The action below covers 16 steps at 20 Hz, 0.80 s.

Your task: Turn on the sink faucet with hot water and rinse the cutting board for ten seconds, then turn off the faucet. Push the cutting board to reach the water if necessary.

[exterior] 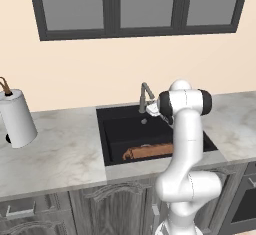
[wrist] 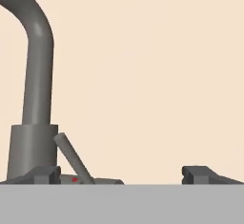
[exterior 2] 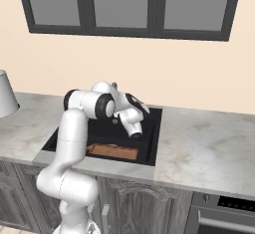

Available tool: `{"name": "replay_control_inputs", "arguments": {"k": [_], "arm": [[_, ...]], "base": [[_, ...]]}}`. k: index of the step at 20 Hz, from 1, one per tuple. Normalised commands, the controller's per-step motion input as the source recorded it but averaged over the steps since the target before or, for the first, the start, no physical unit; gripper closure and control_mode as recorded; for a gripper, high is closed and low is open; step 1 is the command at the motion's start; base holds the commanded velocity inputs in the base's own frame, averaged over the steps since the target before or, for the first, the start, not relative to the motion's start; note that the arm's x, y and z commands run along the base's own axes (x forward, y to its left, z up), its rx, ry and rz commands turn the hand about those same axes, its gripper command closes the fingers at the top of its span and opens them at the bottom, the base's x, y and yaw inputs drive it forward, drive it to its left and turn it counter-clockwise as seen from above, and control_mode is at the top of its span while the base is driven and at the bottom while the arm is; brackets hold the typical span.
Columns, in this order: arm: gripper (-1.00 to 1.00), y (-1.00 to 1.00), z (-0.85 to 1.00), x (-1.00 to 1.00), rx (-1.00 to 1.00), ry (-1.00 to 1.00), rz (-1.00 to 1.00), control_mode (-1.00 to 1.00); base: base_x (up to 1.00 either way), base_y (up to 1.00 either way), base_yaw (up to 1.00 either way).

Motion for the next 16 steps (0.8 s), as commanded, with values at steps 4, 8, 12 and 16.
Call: {"name": "replay_control_inputs", "arguments": {"k": [4,8,12,16], "arm": [[-1.00,-0.18,-0.07,0.19,0.03,0.00,0.00,-1.00],[-1.00,-0.35,0.00,0.14,0.18,0.00,-0.05,-1.00],[-1.00,-0.59,-0.06,0.03,0.20,0.00,-0.18,-1.00],[-1.00,-0.80,-0.10,0.00,0.23,0.00,-0.26,-1.00]], "base": [[0.00,0.00,0.00],[0.00,0.00,0.00],[0.00,0.00,0.00],[0.00,0.00,0.00]]}}
